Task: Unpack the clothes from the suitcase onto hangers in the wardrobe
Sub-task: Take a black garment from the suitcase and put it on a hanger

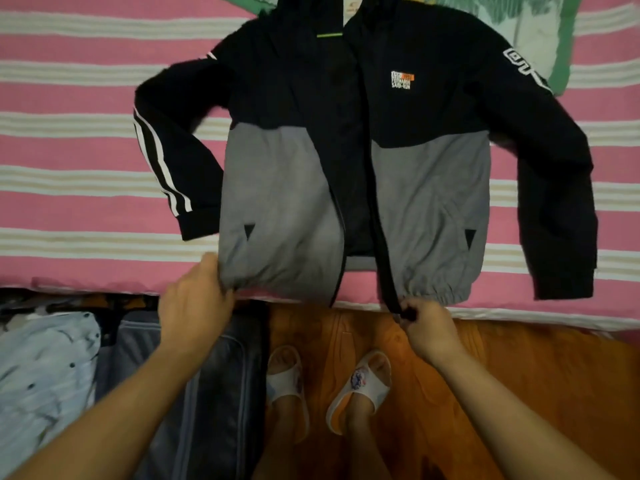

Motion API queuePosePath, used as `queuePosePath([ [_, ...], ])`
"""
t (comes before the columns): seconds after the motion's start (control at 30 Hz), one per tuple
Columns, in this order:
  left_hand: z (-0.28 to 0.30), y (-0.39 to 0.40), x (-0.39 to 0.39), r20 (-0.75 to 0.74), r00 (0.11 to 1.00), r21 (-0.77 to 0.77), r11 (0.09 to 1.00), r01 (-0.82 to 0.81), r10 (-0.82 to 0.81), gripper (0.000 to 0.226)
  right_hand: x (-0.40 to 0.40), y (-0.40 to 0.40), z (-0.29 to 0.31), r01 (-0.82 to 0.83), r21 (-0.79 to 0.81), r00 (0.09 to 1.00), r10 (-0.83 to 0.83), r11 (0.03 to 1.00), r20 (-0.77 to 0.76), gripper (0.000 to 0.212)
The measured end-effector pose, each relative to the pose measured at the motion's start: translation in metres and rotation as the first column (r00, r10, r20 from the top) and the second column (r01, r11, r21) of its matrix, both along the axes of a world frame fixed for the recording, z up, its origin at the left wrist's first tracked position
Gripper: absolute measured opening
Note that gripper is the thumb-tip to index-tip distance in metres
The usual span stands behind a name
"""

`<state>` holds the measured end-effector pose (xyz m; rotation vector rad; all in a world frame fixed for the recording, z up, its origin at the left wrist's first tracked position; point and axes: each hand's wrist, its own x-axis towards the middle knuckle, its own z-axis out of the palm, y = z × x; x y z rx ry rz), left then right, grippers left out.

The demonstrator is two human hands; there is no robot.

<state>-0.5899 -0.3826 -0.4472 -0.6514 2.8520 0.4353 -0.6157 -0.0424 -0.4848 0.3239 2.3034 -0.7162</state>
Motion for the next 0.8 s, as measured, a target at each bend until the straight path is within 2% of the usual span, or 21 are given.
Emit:
queuePosePath([
  [0.03, -0.004, -0.003, 0.02, 0.07, 0.989, 0.064, 0.988, -0.137, 0.133, 0.025, 0.004, 0.0, 0.003, -0.029, 0.04, 0.999, 0.03, 0.999, -0.018, 0.02],
  [0.07, -0.013, -0.006, 0.035, 0.144, 0.94, 0.17, 0.928, -0.332, 0.31, 0.029, 0.007, -0.001, 0.008, -0.054, 0.046, 0.998, 0.056, 0.997, -0.035, 0.014],
  [0.1, -0.019, -0.005, 0.042, 0.22, 0.856, 0.299, 0.803, -0.515, 0.467, 0.032, 0.01, -0.004, 0.013, -0.092, 0.011, 0.994, 0.093, 0.996, -0.056, 0.011],
  [0.13, -0.024, 0.004, 0.045, 0.33, 0.744, 0.429, 0.61, -0.666, 0.581, 0.028, 0.013, -0.008, 0.016, -0.131, -0.041, 0.989, 0.128, 0.991, -0.073, 0.015],
  [0.17, -0.023, 0.02, 0.045, 0.5, 0.631, 0.513, 0.384, -0.768, 0.593, 0.02, 0.017, -0.013, 0.019, -0.155, -0.089, 0.985, 0.147, 0.984, -0.092, 0.017],
  [0.2, -0.023, 0.042, 0.045, 0.666, 0.537, 0.531, 0.177, -0.829, 0.518, 0.015, 0.021, -0.018, 0.023, -0.139, -0.128, 0.987, 0.127, 0.982, -0.098, 0.017],
  [0.23, -0.026, 0.063, 0.044, 0.761, 0.492, 0.539, 0.009, -0.842, 0.422, 0.016, 0.025, -0.022, 0.026, -0.065, -0.182, 0.995, 0.051, 0.981, -0.081, 0.016],
  [0.27, -0.034, 0.083, 0.043, 0.802, 0.482, 0.55, -0.121, -0.827, 0.354, 0.021, 0.029, -0.025, 0.029, 0.091, -0.262, 0.995, -0.101, 0.961, -0.025, 0.017],
  [0.3, -0.043, 0.099, 0.042, 0.808, 0.484, 0.568, -0.226, -0.791, 0.337, 0.029, 0.032, -0.028, 0.031, 0.289, -0.345, 0.956, -0.286, 0.893, 0.061, 0.016],
  [0.37, -0.057, 0.121, 0.035, 0.794, 0.454, 0.597, -0.38, -0.706, 0.404, 0.037, 0.038, -0.031, 0.037, 0.612, -0.388, 0.789, -0.56, 0.689, 0.251, 0.01],
  [0.47, -0.061, 0.137, 0.028, 0.784, 0.406, 0.611, -0.473, -0.634, 0.469, 0.029, 0.045, -0.031, 0.042, 0.842, -0.321, 0.539, -0.692, 0.434, 0.48, 0.007],
  [0.57, -0.043, 0.144, 0.028, 0.777, 0.508, 0.629, -0.492, -0.602, 0.371, 0.018, 0.051, -0.037, 0.046, 0.963, -0.218, 0.269, -0.632, 0.158, 0.727, 0.012],
  [0.6, -0.035, 0.144, 0.029, 0.759, 0.549, 0.648, -0.486, -0.586, 0.349, 0.017, 0.052, -0.041, 0.049, 0.974, -0.211, 0.221, -0.595, 0.089, 0.773, 0.016],
  [0.67, -0.017, 0.143, 0.031, 0.709, 0.613, 0.699, -0.462, -0.546, 0.349, 0.019, 0.054, -0.049, 0.052, 0.961, -0.274, 0.243, -0.543, 0.025, 0.804, 0.025],
  [0.77, 0.011, 0.14, 0.033, 0.618, 0.661, 0.784, -0.404, -0.472, 0.426, 0.013, 0.055, -0.064, 0.068, 0.908, -0.414, 0.382, -0.544, 0.069, 0.747, 0.016],
  [0.8, 0.018, 0.139, 0.033, 0.602, 0.655, 0.797, -0.397, -0.455, 0.457, 0.011, 0.055, -0.069, 0.074, 0.897, -0.437, 0.396, -0.569, 0.07, 0.721, 0.012],
])
